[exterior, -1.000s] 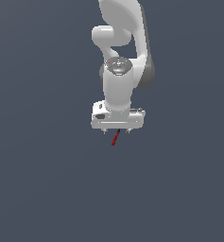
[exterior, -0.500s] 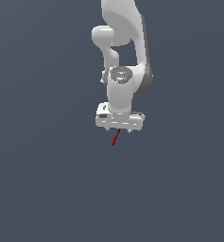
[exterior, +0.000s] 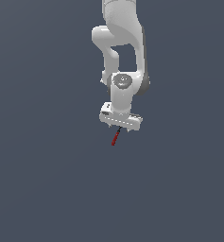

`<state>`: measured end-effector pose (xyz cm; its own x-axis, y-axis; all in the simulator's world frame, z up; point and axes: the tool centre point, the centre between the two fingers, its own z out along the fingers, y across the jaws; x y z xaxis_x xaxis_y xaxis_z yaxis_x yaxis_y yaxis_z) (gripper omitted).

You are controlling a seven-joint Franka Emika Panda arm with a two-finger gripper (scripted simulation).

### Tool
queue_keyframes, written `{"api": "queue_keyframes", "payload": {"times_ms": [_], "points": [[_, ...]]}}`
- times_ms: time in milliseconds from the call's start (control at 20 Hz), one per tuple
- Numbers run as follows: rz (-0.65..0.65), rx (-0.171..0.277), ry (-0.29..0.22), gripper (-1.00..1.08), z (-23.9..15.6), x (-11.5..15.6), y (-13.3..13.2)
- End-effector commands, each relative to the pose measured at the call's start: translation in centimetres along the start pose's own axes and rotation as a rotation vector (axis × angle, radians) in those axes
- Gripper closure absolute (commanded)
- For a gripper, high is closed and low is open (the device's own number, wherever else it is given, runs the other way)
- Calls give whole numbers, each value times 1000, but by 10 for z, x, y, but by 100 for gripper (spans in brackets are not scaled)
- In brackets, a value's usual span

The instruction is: Pick up the object and move it to a goal position.

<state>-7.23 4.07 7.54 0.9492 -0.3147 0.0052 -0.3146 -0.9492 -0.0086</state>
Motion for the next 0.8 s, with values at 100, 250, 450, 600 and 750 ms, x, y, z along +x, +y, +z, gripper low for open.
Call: {"api": "queue_keyframes", "payload": {"times_ms": [100,250,450,600,750], "points": [[58,-5,-3,-92,12,-15,4],[79,-8,-4,-92,17,-21,6],[90,-9,-5,-92,19,-23,6],[85,-9,-5,-92,20,-23,6],[86,-9,-5,-92,26,-23,6]]}}
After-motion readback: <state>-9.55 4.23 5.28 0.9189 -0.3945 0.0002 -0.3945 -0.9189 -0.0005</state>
